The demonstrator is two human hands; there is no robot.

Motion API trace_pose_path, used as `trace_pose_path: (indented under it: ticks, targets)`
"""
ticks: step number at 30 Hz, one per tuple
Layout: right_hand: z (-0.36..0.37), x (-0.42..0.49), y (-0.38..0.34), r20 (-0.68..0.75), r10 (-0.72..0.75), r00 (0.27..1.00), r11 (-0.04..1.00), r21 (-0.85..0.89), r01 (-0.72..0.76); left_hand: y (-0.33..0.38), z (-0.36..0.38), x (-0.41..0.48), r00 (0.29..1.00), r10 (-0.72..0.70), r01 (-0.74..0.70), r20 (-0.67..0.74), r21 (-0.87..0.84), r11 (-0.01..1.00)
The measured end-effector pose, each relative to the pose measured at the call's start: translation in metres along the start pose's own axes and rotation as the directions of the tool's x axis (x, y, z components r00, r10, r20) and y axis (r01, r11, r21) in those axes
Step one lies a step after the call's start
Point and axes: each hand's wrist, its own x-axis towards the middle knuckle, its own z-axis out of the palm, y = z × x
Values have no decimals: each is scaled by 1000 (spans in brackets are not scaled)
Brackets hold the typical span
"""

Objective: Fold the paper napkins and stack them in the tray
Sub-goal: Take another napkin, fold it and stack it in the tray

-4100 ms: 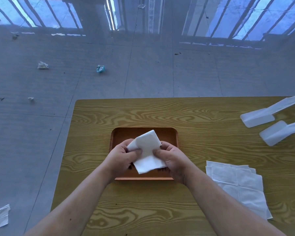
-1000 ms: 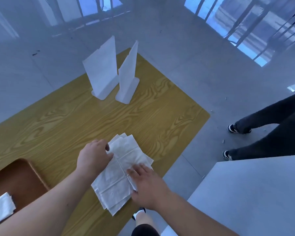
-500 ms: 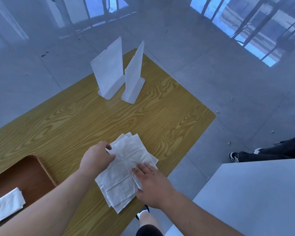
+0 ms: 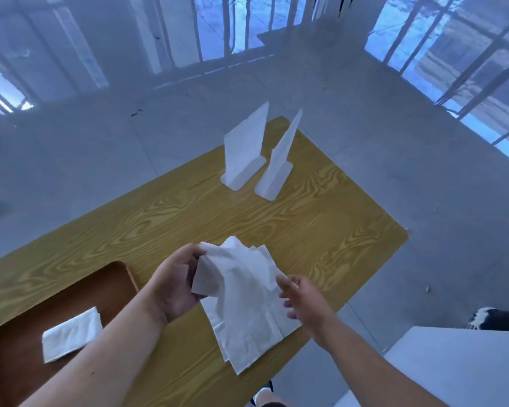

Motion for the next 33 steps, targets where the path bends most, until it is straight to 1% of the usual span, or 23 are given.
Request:
trace_pose_path:
  ticks: [2, 3, 5, 7, 9, 10, 11, 13, 15, 17, 19, 22, 24, 27, 30, 33]
  targets:
    - [18, 2, -11, 181, 28, 983, 991, 121, -50, 11, -14, -23, 999, 53, -52, 4, -81, 995]
    - [30, 1, -17, 250, 14, 968, 980, 189, -63, 15, -22, -34, 997, 74, -73, -1, -119, 990]
    - [60, -3, -35, 366, -60, 929, 956, 289, -52, 23, -44, -55, 993, 118, -121, -27, -186, 975]
    - [99, -9, -61, 481, -159, 862, 943, 332, -12, 28, -75, -81, 983, 167, -180, -75, -245, 953]
    - [132, -12, -85, 534, -245, 809, 938, 343, 58, 28, -105, -103, 973, 194, -222, -128, -267, 938]
    - [151, -14, -96, 542, -261, 799, 939, 335, 79, 26, -121, -114, 965, 206, -243, -164, -249, 937]
    - [168, -15, -105, 527, -248, 813, 941, 329, 74, 24, -136, -125, 955, 220, -262, -197, -215, 941]
    - [196, -17, -118, 459, -226, 859, 958, 266, 110, 20, -163, -141, 915, 280, -319, -291, -98, 943]
    - [220, -22, -126, 458, -254, 852, 966, 157, 203, 18, -184, -156, 855, 324, -368, -405, -35, 929]
    - [237, -29, -136, 465, -278, 840, 957, 64, 282, 18, -198, -168, 815, 350, -402, -461, -17, 915]
    - [248, -36, -147, 470, -312, 826, 929, -31, 369, 18, -208, -174, 776, 390, -404, -496, 84, 911]
    - [260, -44, -157, 472, -371, 800, 830, -218, 513, 16, -221, -180, 725, 474, -369, -500, 300, 880]
    - [264, -44, -159, 481, -398, 781, 768, -292, 571, 16, -226, -182, 669, 539, -336, -511, 440, 833]
    - [265, -42, -163, 451, -467, 760, 641, -419, 643, 18, -228, -185, 641, 590, -288, -491, 559, 778]
    - [264, -50, -169, 442, -537, 719, 503, -517, 693, 21, -230, -188, 597, 664, -222, -451, 702, 677]
    - [260, -54, -172, 446, -597, 667, 364, -590, 720, 27, -230, -192, 561, 714, -170, -419, 786, 594]
